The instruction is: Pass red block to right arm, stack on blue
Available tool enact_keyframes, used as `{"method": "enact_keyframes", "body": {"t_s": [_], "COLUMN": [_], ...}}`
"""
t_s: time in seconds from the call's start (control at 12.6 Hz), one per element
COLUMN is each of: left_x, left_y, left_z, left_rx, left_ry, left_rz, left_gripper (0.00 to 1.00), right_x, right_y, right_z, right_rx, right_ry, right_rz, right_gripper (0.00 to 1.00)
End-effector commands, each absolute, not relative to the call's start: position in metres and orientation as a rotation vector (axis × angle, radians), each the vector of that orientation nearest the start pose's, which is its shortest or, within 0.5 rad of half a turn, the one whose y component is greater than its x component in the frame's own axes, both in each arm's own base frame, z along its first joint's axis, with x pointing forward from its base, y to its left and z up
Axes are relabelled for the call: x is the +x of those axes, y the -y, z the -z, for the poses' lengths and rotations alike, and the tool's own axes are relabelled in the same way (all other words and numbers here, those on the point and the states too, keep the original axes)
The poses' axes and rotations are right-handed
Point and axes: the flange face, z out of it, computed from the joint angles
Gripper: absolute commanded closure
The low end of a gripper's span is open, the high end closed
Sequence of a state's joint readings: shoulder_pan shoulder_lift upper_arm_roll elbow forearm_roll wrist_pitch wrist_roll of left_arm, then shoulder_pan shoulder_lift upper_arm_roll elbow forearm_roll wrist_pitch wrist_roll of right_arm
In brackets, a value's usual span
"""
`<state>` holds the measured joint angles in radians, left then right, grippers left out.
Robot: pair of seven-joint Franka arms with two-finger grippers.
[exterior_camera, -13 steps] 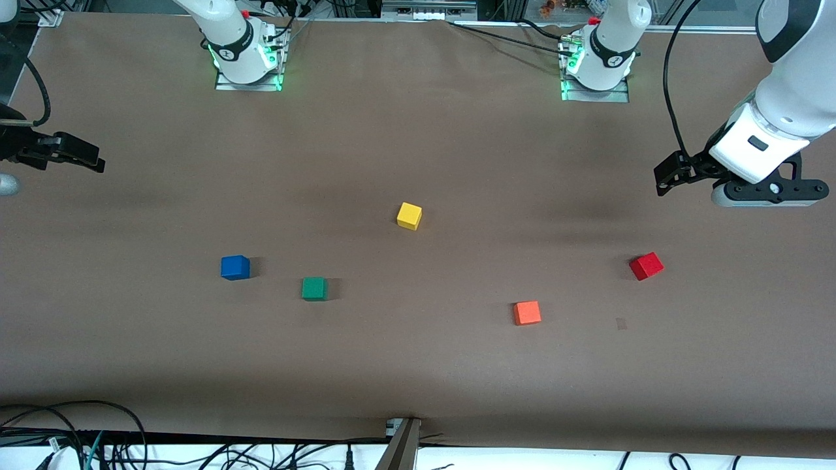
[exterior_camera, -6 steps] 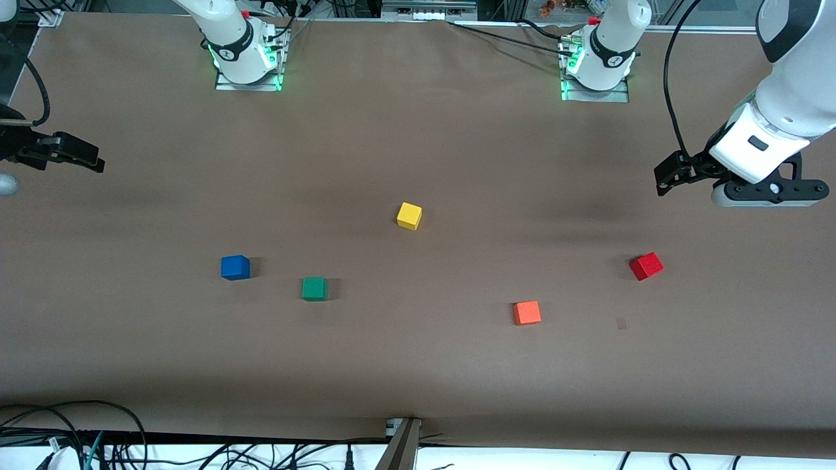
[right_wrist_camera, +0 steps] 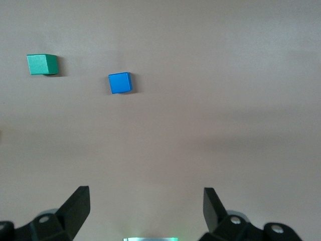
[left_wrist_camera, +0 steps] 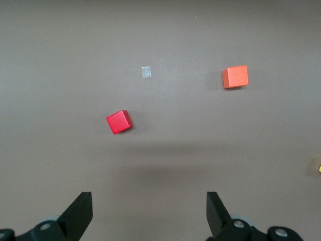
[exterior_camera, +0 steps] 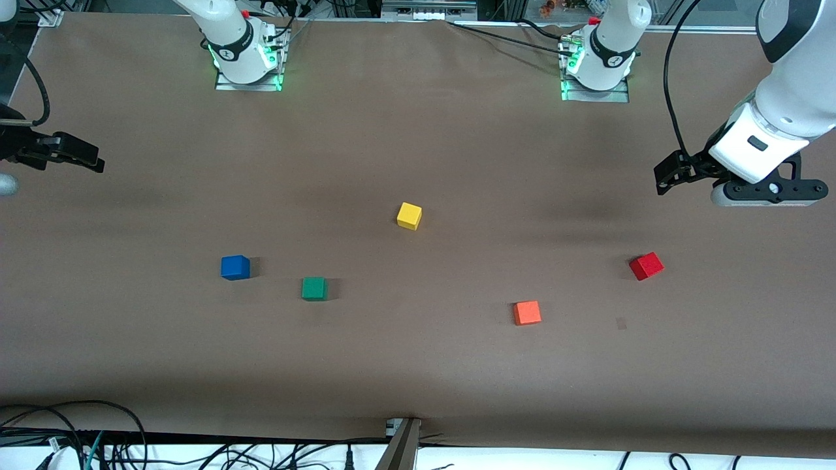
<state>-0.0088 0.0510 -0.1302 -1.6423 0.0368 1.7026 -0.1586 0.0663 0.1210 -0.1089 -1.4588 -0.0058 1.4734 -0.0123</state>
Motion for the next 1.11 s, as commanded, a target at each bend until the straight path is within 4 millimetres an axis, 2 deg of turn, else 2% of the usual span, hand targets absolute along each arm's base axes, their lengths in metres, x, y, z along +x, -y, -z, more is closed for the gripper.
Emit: {"method": "enact_keyframes", "body": {"t_s": [0.0, 0.24, 0.4, 0.56, 0.72, 0.95, 1.03], "left_x": [0.571, 0.576, 0.591, 0.599, 0.61, 0.631, 0.633], "left_y": [0.073, 0.071, 0.064, 0.051, 0.023, -0.027, -0.028], "left_z": [-0.581, -0.572, -0.536, -0.517, -0.49, -0.445, -0.432], "left_rx": [-3.096, -3.094, -3.088, -3.083, -3.077, -3.079, -3.074], "left_ry": [-0.006, 0.017, 0.03, 0.064, 0.148, 0.352, 0.396], "left_rz": [0.02, -0.007, -0.099, -0.147, -0.2, -0.152, -0.156], "left_gripper": [0.0, 0.0, 0.0, 0.0, 0.0, 0.0, 0.0], "right_x": [0.583, 0.583, 0.583, 0.583, 0.583, 0.583, 0.583], "right_y": [0.021, 0.021, 0.021, 0.022, 0.021, 0.021, 0.021], "right_z": [-0.605, -0.605, -0.605, -0.605, -0.605, -0.605, -0.605], "right_rx": [-3.147, -3.146, -3.148, -3.146, -3.145, -3.145, -3.145], "right_ry": [-0.043, -0.038, -0.036, -0.038, -0.038, -0.036, -0.038], "right_rz": [-0.156, -0.156, -0.157, -0.156, -0.156, -0.156, -0.156], "right_gripper": [0.0, 0.0, 0.0, 0.0, 0.0, 0.0, 0.0]}}
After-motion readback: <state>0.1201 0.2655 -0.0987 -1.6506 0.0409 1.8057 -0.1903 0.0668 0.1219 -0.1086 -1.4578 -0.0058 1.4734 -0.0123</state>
